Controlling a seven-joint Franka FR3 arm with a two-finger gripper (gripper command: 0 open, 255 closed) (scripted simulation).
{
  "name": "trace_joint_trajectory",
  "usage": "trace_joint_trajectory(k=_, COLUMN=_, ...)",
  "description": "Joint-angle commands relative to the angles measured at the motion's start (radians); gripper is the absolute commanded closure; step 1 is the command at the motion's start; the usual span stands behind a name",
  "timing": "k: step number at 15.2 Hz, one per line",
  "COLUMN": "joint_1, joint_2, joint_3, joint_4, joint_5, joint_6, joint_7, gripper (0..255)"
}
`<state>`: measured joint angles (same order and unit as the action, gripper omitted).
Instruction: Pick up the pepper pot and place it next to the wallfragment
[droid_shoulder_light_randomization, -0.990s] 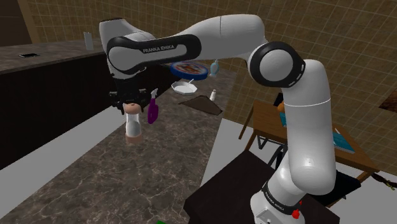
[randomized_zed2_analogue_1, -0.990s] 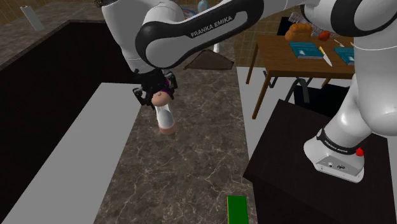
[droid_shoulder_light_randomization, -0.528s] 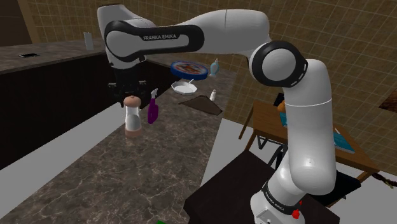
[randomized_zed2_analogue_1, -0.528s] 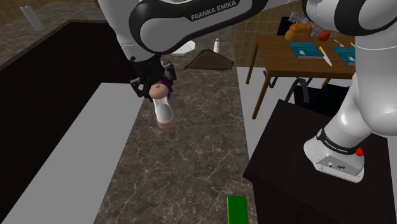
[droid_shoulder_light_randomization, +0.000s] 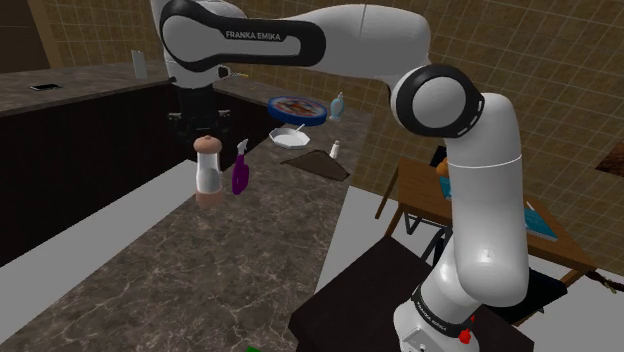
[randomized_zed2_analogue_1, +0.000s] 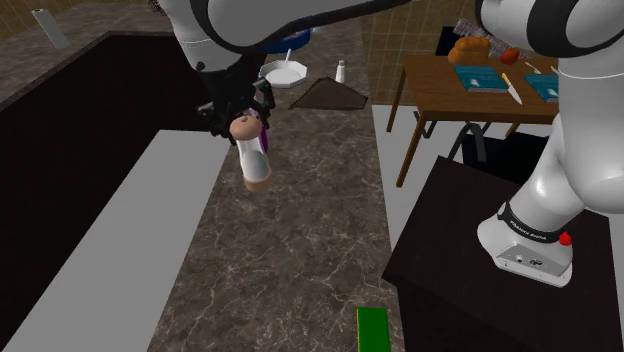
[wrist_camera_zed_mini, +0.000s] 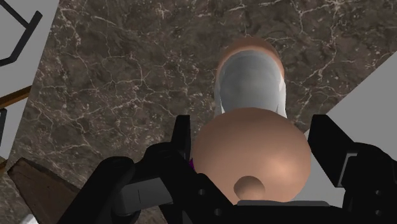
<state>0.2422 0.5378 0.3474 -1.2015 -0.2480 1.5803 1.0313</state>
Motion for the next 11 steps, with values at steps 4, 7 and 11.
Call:
trace_joint_trajectory(k=4, joint_1=0.013, joint_2=0.011, joint_3=0.0, joint_4=0.086, joint_5=-0.002, joint_6=-0.075, joint_7=-0.008, gripper=255)
trace_joint_trajectory(k=7, joint_1=0.021, joint_2=0.021, joint_3=-0.001, joint_4=0.139, joint_5=-0.005, joint_6=-0.116, joint_7=-0.012, gripper=255)
trace_joint_trajectory(k=11, joint_1=-0.074, joint_2=-0.094, joint_3=-0.009, joint_4=-0.04, joint_5=0.023, joint_6=-0.043, joint_7=-0.083, gripper=255)
